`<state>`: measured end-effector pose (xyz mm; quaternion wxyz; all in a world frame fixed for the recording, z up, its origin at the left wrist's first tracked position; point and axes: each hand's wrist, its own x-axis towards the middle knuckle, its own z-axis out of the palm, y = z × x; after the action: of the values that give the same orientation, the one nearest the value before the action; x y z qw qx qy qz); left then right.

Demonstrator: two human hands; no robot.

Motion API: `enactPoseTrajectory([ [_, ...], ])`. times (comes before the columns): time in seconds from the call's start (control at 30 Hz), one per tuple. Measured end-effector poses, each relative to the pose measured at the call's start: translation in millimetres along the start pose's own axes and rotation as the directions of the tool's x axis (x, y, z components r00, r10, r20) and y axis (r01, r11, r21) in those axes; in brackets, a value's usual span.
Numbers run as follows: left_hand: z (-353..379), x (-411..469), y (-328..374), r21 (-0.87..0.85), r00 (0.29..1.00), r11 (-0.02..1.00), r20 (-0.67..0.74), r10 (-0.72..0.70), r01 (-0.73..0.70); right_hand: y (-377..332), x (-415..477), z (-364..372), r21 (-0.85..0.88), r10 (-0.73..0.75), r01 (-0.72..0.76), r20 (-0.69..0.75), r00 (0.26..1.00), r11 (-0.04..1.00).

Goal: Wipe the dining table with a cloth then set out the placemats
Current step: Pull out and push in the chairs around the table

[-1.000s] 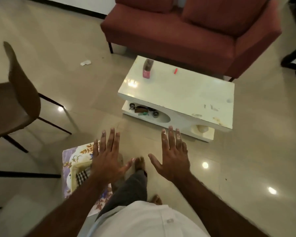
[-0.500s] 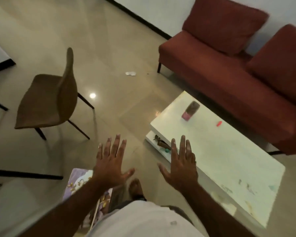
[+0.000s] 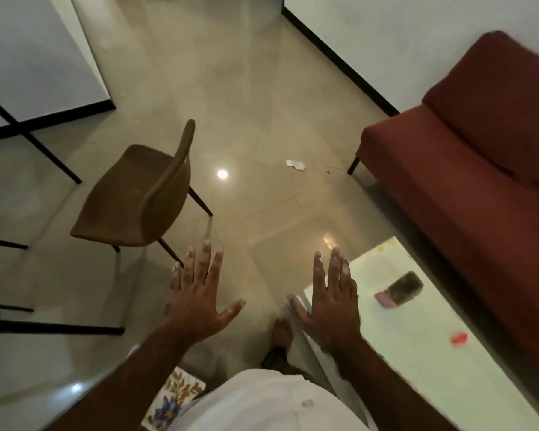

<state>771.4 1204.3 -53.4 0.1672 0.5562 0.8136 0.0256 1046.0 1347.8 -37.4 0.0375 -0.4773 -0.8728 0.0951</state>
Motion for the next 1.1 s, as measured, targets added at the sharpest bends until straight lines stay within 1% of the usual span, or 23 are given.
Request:
enactPoseTrajectory([
  [0.1, -20.4, 34.4, -3.9, -0.027, 0.993, 0.994, -0.047, -0.105, 0.103, 8.1, 60.3, -2.0, 0.009, -0.073, 0.073, 0.000, 0.997, 0.997],
  [0.23, -43.1, 73.1, -16.9, -0.066, 0.975, 0.978, -0.091, -0.202, 0.196, 11.6, 144.2, -2.6, -0.048, -0.183, 0.185, 0.041, 0.982, 0.982],
  [0.33, -54.7, 98.1, -36.9, -0.110, 0.937, 0.946, -0.141, -0.319, 0.306, -5.1, 199.2, -4.7, -0.050, -0.245, 0.248, 0.056, 0.968, 0.967],
  [0.4, -60.7, 113.6, -49.3, -0.132, 0.915, 0.926, -0.156, -0.372, 0.354, -18.5, 234.6, -1.8, -0.055, -0.277, 0.280, 0.062, 0.959, 0.958],
  [0.47, -63.5, 130.1, -64.5, -0.157, 0.902, 0.908, -0.133, -0.410, 0.389, -36.4, 270.0, 2.8, -0.061, -0.316, 0.322, 0.089, 0.945, 0.945],
  [0.6, -72.1, 174.8, -113.6, -0.179, 0.870, 0.882, -0.165, -0.464, 0.436, -93.2, 343.8, 15.1, -0.063, -0.402, 0.407, 0.078, 0.912, 0.911],
  [0.73, -86.3, 205.5, -158.9, -0.245, 0.836, 0.830, -0.112, -0.538, 0.501, -157.5, 413.1, 19.5, -0.087, -0.489, 0.500, 0.121, 0.864, 0.862],
  [0.83, -95.9, 222.6, -189.4, -0.328, 0.769, 0.759, -0.128, -0.626, 0.563, -217.4, 462.9, 13.6, -0.098, -0.571, 0.576, 0.079, 0.817, 0.812],
  [0.87, -99.9, 229.2, -199.0, -0.355, 0.747, 0.728, -0.113, -0.656, 0.586, -236.2, 482.0, 14.6, -0.108, -0.599, 0.603, 0.074, 0.797, 0.790],
  [0.93, -100.0, 239.6, -212.7, -0.423, 0.720, 0.657, -0.015, -0.694, 0.624, -263.8, 515.9, 20.2, -0.140, -0.625, 0.633, 0.102, 0.774, 0.761],
  [1.0, -99.0, 245.6, -223.0, -0.492, 0.662, 0.553, 0.067, -0.746, 0.672, -288.3, 541.7, 26.4, -0.148, -0.627, 0.640, 0.130, 0.768, 0.754],
  [1.1, -97.7, 258.4, -237.3, -0.586, 0.534, 0.348, 0.175, -0.828, 0.732, -318.0, 572.9, 37.8, -0.195, -0.653, 0.677, 0.179, 0.736, 0.709],
])
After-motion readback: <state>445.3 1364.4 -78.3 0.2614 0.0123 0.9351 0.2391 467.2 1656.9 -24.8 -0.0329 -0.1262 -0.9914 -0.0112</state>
